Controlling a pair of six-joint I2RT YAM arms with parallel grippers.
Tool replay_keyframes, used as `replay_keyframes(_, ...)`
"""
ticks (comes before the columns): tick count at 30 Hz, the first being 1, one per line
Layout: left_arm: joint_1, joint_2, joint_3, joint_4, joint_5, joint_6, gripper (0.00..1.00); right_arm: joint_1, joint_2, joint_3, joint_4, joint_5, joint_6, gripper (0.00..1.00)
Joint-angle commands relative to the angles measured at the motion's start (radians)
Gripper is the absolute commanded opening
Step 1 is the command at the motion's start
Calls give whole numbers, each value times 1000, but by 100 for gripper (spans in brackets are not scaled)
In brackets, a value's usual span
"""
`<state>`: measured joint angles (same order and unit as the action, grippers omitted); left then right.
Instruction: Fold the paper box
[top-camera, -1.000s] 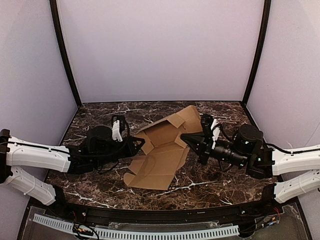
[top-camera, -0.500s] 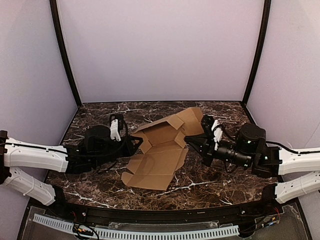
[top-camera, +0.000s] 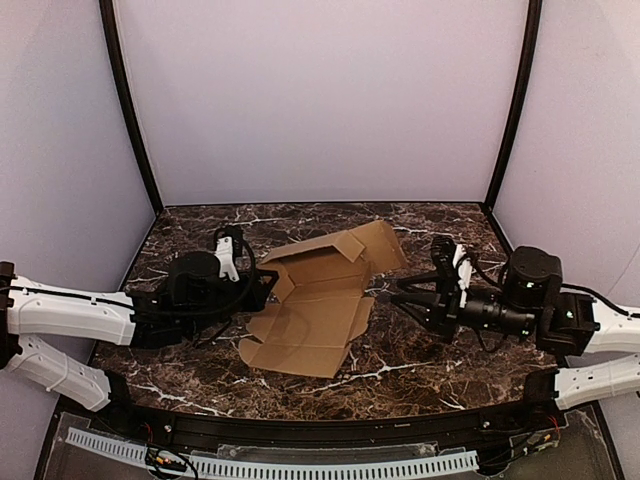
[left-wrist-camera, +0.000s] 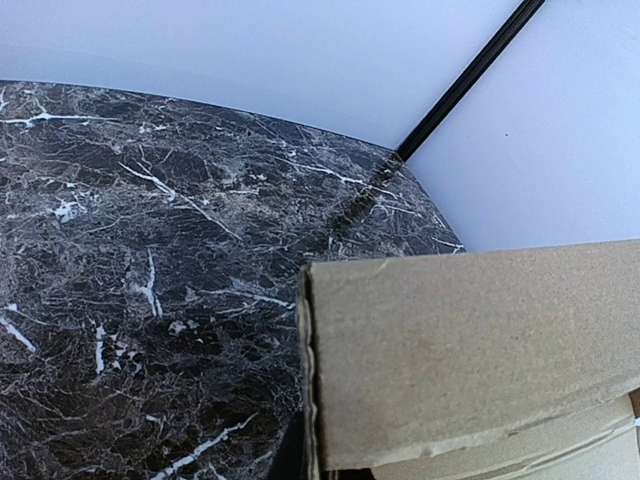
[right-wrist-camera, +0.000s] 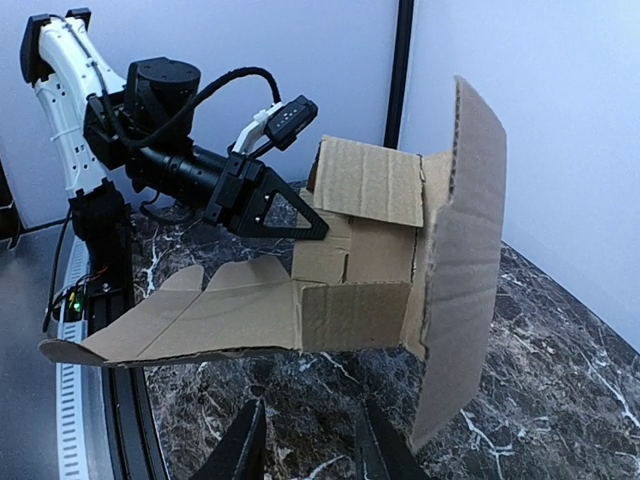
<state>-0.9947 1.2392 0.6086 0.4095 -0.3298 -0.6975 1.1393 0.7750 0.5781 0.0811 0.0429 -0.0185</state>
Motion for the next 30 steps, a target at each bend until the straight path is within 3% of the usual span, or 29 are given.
replay_keyframes(1,0,-32,-7,-10,-52,57,0,6,-82,29,-172,-76,17,32)
replay_keyframes(6,0,-38,-1,-22,-81,124,0,7,-130,93,-341,-80,46,41)
replay_keyframes(10,-1,-45,-7,-27,-93,181,0,6,-133,145,-407,-62,49,42)
replay_keyframes(21,-1,-87,-70,18,-5,306,1,-4,2,223,-428,-25,36,42)
replay_keyframes(30,1,-121,-96,39,57,342,0,-35,75,230,-369,-154,33,42)
